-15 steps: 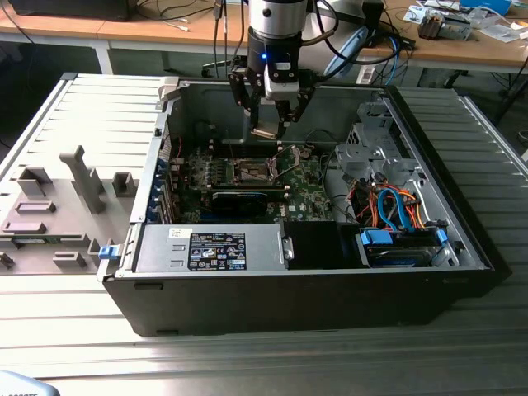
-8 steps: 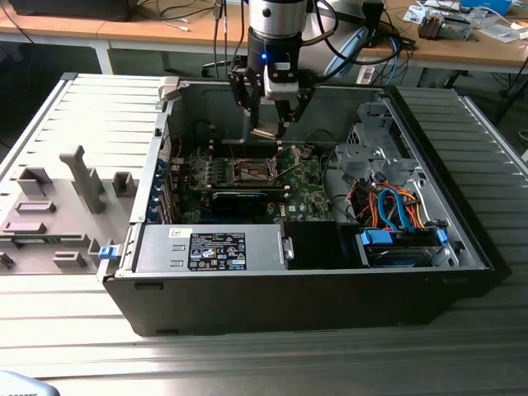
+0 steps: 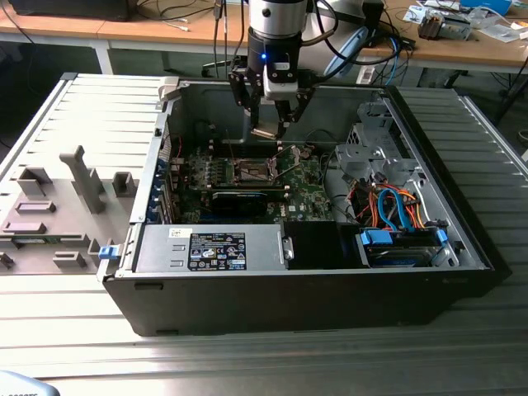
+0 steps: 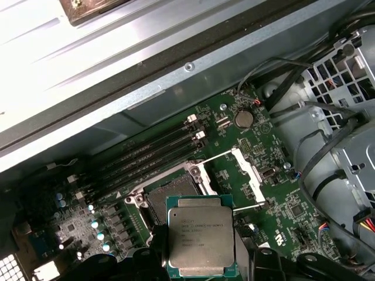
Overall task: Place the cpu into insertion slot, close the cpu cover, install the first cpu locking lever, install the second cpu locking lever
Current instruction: 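Place the cpu into insertion slot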
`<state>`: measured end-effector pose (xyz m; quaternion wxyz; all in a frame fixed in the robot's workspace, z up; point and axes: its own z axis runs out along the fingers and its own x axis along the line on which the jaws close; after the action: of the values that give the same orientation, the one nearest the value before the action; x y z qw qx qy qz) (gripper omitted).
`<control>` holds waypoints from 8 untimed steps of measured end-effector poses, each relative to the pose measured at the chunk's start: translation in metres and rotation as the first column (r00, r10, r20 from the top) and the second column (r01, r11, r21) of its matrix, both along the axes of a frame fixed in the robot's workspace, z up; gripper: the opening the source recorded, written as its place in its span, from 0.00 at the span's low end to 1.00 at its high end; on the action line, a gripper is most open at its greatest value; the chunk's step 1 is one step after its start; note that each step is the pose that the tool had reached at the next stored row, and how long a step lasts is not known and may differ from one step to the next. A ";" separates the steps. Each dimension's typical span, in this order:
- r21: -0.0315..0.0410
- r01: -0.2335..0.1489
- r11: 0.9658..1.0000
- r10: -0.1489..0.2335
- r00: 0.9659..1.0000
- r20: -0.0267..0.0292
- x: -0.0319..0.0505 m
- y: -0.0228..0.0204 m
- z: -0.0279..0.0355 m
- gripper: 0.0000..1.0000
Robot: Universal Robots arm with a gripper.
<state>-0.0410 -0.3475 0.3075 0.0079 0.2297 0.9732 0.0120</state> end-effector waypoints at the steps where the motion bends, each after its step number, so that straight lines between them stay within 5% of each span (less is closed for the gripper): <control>1: 0.000 0.001 1.000 -0.001 1.000 0.000 0.0000 0.0000 0.0000 0.55; 8: 0.000 0.008 1.000 -0.008 1.000 0.000 0.0000 0.0000 -0.0001 0.55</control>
<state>-0.0410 -0.3475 0.3074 0.0080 0.2336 0.9722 0.0120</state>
